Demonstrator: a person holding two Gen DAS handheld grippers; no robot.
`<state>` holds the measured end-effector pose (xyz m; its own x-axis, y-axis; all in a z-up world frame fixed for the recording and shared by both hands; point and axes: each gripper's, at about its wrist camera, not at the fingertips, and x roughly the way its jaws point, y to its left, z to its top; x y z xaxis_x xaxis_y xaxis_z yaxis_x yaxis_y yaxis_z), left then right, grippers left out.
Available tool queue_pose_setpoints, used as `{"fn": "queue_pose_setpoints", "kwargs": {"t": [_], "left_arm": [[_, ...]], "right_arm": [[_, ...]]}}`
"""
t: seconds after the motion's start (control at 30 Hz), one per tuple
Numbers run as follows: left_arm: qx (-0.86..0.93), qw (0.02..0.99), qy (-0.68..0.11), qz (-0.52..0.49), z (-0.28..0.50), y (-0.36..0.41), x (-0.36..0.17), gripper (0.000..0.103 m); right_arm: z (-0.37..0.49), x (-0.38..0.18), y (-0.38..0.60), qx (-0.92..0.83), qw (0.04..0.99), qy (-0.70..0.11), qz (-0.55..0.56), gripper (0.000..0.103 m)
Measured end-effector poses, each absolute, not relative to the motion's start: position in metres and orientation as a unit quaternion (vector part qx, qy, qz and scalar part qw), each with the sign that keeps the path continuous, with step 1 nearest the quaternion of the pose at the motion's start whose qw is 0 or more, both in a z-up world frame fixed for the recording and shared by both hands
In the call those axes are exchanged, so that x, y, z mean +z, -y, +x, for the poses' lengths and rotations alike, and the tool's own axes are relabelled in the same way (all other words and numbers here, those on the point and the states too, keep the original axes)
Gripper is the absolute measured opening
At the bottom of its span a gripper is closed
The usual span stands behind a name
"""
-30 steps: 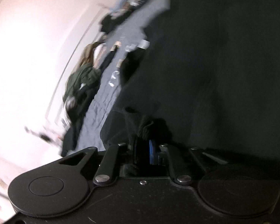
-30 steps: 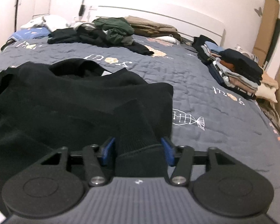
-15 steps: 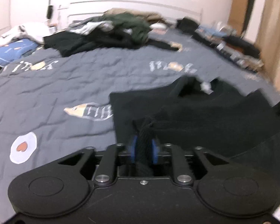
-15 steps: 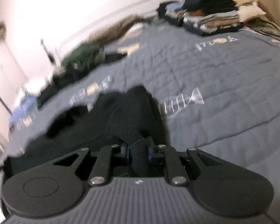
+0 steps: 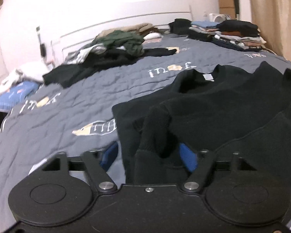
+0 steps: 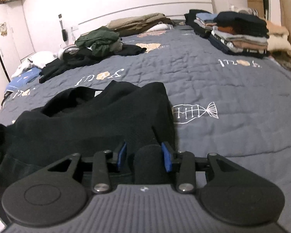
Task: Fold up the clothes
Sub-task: 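Grasp the sleeve cuff with the left gripper while the right gripper grasps fabric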
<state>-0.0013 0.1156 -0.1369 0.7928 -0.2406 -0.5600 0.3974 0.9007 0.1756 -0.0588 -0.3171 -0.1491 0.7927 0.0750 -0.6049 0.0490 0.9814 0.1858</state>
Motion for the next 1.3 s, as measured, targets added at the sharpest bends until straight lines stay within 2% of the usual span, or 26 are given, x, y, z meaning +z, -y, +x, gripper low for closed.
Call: {"fn": "queue_pose_setpoints", "kwargs": {"t": [0.03,0.07,0.13,0.3,0.43,0.57,0.73,1.0,1.13,1.27,1.3], "left_arm": [[-0.172,0.935,-0.275,0.142,0.0,-0.115,-0.137,0.02],[-0.173,0.935,-0.277,0.14,0.001,-0.115,-0.138,0.019],[-0.175,0.939,-0.264,0.13,-0.002,-0.118,-0.132,0.017],[-0.18,0.959,-0.209,0.06,-0.015,-0.13,-0.095,0.015],[-0.175,0.966,-0.188,0.032,0.007,-0.129,-0.064,0.015],[-0.157,0.958,-0.24,0.007,0.059,-0.125,-0.07,0.015],[-0.141,0.945,-0.292,0.034,0.113,-0.107,-0.099,0.014],[-0.122,0.958,-0.257,0.029,0.163,-0.095,-0.081,0.014],[-0.1,0.956,-0.274,0.022,0.167,-0.095,-0.091,0.015],[-0.077,0.954,-0.29,0.015,0.172,-0.095,-0.101,0.022],[-0.071,0.953,-0.294,0.013,0.173,-0.095,-0.103,0.029]], "right_arm": [[-0.059,-0.149,0.319,0.004,0.941,-0.322,0.1,0.023],[-0.059,-0.149,0.323,0.0,0.94,-0.323,0.105,0.019],[-0.062,-0.146,0.33,-0.002,0.94,-0.316,0.128,0.015],[-0.074,-0.114,0.333,0.008,0.955,-0.245,0.167,0.013],[-0.061,-0.084,0.333,0.01,0.967,-0.197,0.164,0.013],[-0.01,-0.089,0.341,0.0,0.957,-0.236,0.171,0.013],[0.056,-0.121,0.343,-0.018,0.937,-0.304,0.169,0.012],[0.116,-0.091,0.344,-0.03,0.953,-0.263,0.149,0.012],[0.159,-0.122,0.34,-0.042,0.945,-0.304,0.116,0.014],[0.181,-0.163,0.332,-0.064,0.93,-0.35,0.085,0.018],[0.181,-0.165,0.331,-0.066,0.928,-0.356,0.085,0.024]]}}
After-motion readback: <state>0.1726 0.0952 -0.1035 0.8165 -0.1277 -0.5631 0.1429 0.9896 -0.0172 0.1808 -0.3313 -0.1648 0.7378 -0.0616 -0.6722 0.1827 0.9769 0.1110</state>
